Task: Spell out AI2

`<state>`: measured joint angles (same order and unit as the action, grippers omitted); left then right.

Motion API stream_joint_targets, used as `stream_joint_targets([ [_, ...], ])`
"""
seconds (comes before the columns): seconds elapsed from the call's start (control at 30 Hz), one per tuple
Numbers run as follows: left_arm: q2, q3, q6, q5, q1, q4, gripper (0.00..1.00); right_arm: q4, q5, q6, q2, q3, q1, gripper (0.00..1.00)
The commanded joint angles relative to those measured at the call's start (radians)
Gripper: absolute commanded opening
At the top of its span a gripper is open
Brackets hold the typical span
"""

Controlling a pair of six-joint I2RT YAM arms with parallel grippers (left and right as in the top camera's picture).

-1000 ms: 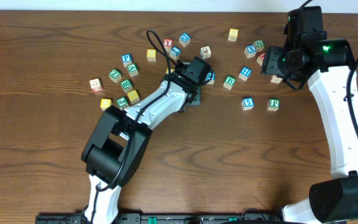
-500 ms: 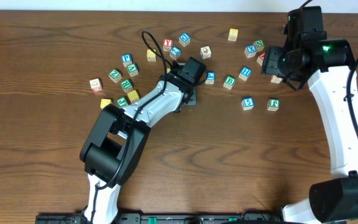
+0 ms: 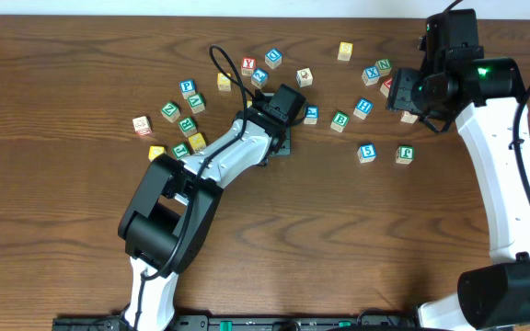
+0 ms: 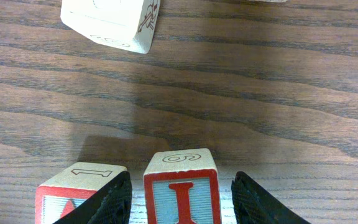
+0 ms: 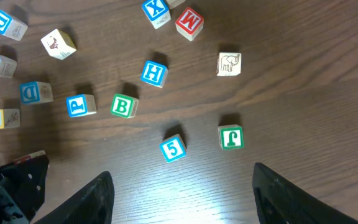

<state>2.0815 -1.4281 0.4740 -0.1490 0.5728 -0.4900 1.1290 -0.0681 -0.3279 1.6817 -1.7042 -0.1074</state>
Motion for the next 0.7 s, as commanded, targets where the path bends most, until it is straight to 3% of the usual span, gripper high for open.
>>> stream_joint_targets([
  [0.0,-0.027,0.008,0.001,-0.016,-0.003,-0.005,0.51,0.001,-0.011,0.011,-0.025,-0.001,0.003,0.66],
  [0.37,-0.263,0.008,-0.041,-0.018,-0.015,-0.033,0.51,0.0,-0.011,0.011,-0.025,-0.001,0.003,0.67],
  [0.67,-0.481,0.008,-0.081,-0.017,-0.1,-0.206,0.51,-0.004,-0.007,0.011,-0.025,-0.001,0.003,0.68],
])
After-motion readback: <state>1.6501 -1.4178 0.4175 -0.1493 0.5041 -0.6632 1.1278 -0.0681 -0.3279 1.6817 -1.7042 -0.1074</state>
